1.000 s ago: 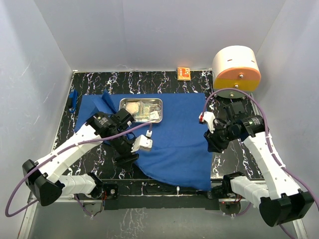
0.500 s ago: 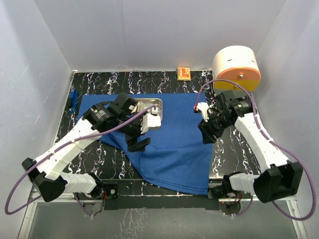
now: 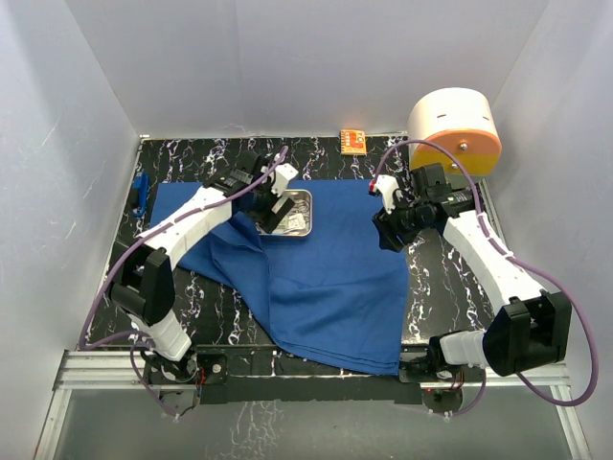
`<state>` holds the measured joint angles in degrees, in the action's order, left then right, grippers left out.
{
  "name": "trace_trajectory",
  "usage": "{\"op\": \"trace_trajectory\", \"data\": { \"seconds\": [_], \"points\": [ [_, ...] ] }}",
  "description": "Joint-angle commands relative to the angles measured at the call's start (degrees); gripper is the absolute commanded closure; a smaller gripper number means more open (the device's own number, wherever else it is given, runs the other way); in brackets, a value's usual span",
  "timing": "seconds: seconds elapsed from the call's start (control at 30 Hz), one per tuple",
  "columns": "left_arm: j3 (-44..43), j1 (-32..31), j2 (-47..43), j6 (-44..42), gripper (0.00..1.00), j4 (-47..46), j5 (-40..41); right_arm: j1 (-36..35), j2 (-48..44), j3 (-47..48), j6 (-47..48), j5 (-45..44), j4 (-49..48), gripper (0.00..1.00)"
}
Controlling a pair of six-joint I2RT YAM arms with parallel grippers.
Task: Open and lay out the surgical kit
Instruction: Open the surgical kit at the center of the board.
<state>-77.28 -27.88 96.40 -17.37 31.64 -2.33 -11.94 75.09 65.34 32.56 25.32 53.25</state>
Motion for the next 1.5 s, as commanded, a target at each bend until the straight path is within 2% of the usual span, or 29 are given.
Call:
{"op": "trace_trajectory", "data": {
  "seconds": [0.0,0.13,0.2,0.3,0.4,0.57,0.67,0.93,1.17,1.33,1.47],
  "points": [
    [-3.3,-1.3,0.1,-2.9,0.16,-0.9,-3.3,0.1,-1.9,-1.0,-1.1,1.6,-5.5,0.52],
    [-2.2,-1.4,-4.5,-12.6,0.14,-1.7,-8.2,0.2,-2.2,-2.9,-0.9,2.2,-6.8,0.51],
    [-2.1,-1.4,-6.7,-20.3,0.13,0.4,-12.9,0.2,-2.0,-3.8,-0.9,2.2,-7.6,0.51],
    [-3.5,-1.3,-7.4,-34.2,0.12,9.4,-18.3,0.2,-1.7,-4.6,-0.7,2.2,-8.0,0.51],
    [-5.7,-1.2,-5.9,-47.7,0.12,20.7,-20.1,0.2,-1.6,-5.2,-0.5,1.7,-8.3,0.51],
    [-7.7,-1.1,-2.9,-62.1,0.11,30.2,-21.0,0.2,-2.0,-6.8,-0.7,1.6,-9.8,0.51],
    [-8.4,-1.1,-0.7,-67.8,0.10,33.6,-20.6,0.2,-1.9,-7.4,-0.7,1.4,-9.9,0.51],
    [-9.1,-1.2,4.3,-72.4,0.10,30.8,-17.2,0.2,-2.4,-8.6,-0.4,1.1,-9.9,0.51],
    [-12.7,-1.6,10.5,-74.1,0.17,35.6,-12.8,0.2,-3.0,-9.3,-0.3,0.4,-10.1,0.51],
    [-13.9,-2.0,13.0,-72.8,0.28,38.3,-8.8,0.2,-3.2,-9.5,-0.1,-0.2,-10.2,0.51],
    [-14.7,-2.0,14.5,-70.7,0.46,38.5,-4.8,0.2,-2.9,-9.3,-0.2,0.0,-10.5,0.51]
  ]
}}
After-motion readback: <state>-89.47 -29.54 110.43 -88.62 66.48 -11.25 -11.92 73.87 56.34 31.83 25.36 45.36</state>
